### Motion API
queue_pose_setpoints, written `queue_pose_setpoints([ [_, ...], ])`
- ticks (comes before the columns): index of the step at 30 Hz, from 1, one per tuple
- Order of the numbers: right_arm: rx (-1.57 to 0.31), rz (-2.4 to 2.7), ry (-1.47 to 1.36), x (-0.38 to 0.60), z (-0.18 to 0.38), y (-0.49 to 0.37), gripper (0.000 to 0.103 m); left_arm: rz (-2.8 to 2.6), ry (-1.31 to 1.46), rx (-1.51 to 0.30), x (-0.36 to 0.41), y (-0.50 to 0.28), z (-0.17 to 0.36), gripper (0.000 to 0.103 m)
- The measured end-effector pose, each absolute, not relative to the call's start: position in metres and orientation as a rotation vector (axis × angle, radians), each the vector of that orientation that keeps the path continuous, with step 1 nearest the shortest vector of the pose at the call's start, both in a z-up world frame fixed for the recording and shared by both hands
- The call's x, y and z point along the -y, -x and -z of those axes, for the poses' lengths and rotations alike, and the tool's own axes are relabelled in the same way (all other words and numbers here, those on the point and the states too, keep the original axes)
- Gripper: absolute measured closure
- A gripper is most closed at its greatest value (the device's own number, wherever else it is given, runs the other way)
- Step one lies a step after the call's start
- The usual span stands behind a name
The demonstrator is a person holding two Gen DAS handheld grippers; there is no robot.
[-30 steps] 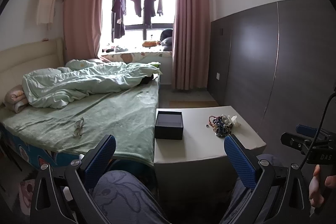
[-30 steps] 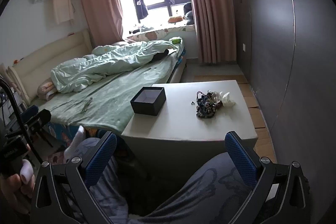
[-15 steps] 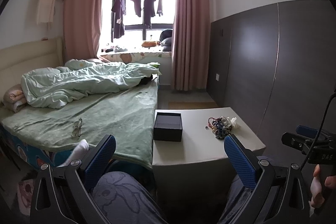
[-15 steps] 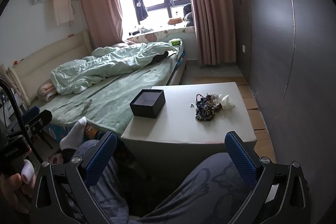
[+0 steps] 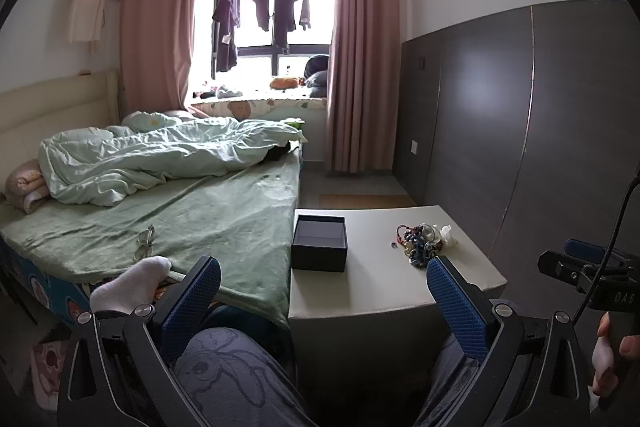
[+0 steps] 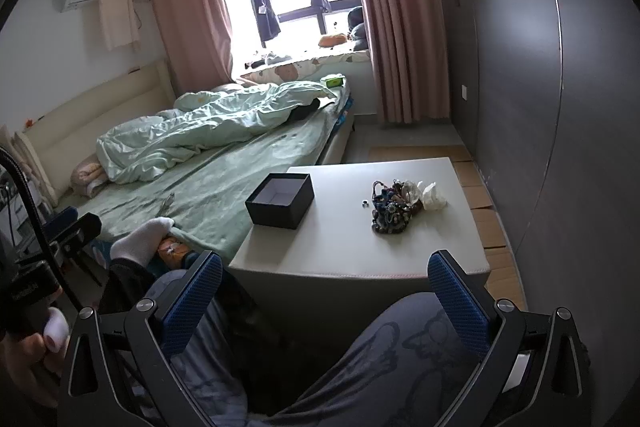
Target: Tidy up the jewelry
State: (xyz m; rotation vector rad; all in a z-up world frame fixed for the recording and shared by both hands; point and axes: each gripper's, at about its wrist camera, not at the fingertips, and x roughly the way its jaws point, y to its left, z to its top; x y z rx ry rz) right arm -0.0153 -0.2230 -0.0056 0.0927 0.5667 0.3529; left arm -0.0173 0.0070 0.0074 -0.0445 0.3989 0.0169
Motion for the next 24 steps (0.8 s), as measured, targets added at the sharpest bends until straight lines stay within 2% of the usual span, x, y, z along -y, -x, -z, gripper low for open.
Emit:
queue_pose_setpoints([
  [24, -0.566, -0.356, -0.094, 0.2264, 0.0039, 0.0119, 0.000, -0.021, 0.045, -0.392, -0.0090, 0.0188, -0.0063, 0.000],
])
